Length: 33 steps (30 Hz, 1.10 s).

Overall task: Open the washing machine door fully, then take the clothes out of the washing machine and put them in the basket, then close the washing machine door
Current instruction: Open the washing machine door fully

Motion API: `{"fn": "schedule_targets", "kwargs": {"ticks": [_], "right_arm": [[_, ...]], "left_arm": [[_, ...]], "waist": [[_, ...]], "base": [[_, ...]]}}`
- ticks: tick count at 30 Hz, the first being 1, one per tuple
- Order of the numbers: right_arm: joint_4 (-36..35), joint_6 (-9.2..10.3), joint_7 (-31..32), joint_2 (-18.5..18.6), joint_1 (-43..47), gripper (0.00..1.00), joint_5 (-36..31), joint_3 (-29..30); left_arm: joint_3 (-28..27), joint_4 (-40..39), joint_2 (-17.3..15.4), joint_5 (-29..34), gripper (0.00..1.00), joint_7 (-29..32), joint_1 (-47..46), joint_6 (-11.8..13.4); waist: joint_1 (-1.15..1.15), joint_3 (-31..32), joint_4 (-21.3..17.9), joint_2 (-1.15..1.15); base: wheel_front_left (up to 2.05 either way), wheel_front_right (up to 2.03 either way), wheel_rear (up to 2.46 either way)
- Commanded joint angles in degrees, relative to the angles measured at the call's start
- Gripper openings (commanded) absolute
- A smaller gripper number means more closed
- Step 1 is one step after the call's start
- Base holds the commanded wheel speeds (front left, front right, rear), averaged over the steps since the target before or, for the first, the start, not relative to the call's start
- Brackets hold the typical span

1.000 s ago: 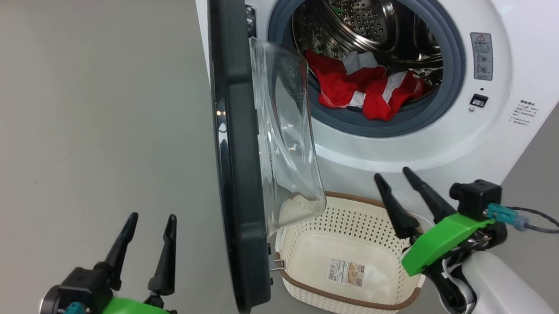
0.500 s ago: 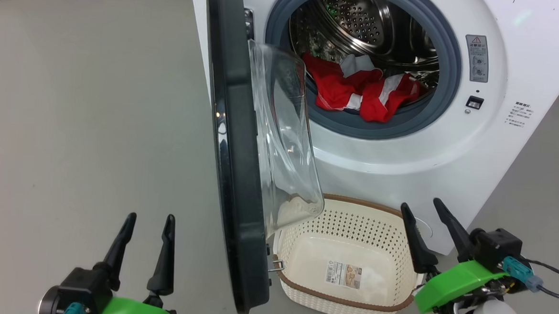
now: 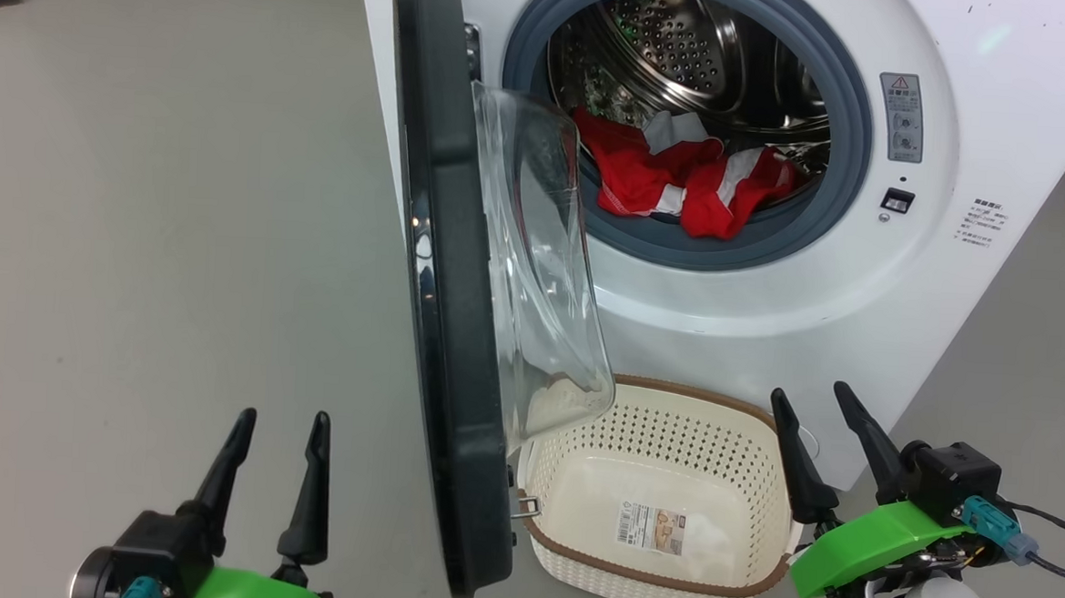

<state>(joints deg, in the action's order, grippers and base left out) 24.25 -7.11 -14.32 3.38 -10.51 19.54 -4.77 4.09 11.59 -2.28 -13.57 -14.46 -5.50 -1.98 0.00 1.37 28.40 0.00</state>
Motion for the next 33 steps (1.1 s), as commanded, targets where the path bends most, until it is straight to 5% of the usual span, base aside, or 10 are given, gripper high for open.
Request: {"fn": "schedule_targets", "kwargs": {"ticks": [1, 6, 7, 8, 9, 33], "right_arm": [[-1.3, -0.37, -0.7, -0.1, 0.1, 1.0, -0.6, -1.3], [-1.1, -0.37, -0.7, -0.2, 0.0, 1.0, -0.2, -1.9], [-1.0, -0.37, -0.7, -0.2, 0.0, 1.0, -0.1, -2.0], [-1.0, -0.37, -0.7, -0.2, 0.0, 1.0, -0.1, -2.0], [-0.9, -0.37, -0.7, -0.3, 0.1, 1.0, 0.0, -2.0], [0.3, -0.37, -0.7, -0.5, 0.0, 1.0, 0.5, -3.1]], "left_arm": [[-1.9, -1.2, -0.6, 0.9, 1.0, -0.5, -0.3, 0.3], [-2.0, -1.0, -0.6, 0.9, 1.0, -0.5, -0.4, 0.4], [-2.0, -1.1, -0.6, 0.9, 0.49, -0.5, -0.4, 0.4], [-2.1, -1.3, -0.6, 1.2, 0.32, -0.5, -0.5, 0.3], [-2.1, -1.6, -0.6, 1.4, 0.0, -0.5, -0.5, 0.2], [0.4, -31.4, -0.6, -0.9, 0.0, -0.5, -4.3, 2.1]], "waist": [[0.0, 0.0, 0.1, 0.0], [0.0, 0.1, 0.1, 0.0], [0.0, 0.1, 0.1, 0.0], [0.0, 0.2, 0.1, 0.0], [0.0, 0.3, 0.0, 0.0], [0.0, 0.5, -2.5, 0.0]], "base": [[0.0, 0.0, 0.0], [0.0, 0.0, 0.0], [0.0, 0.0, 0.0], [0.0, 0.0, 0.0], [0.0, 0.0, 0.0], [0.0, 0.0, 0.0]]}}
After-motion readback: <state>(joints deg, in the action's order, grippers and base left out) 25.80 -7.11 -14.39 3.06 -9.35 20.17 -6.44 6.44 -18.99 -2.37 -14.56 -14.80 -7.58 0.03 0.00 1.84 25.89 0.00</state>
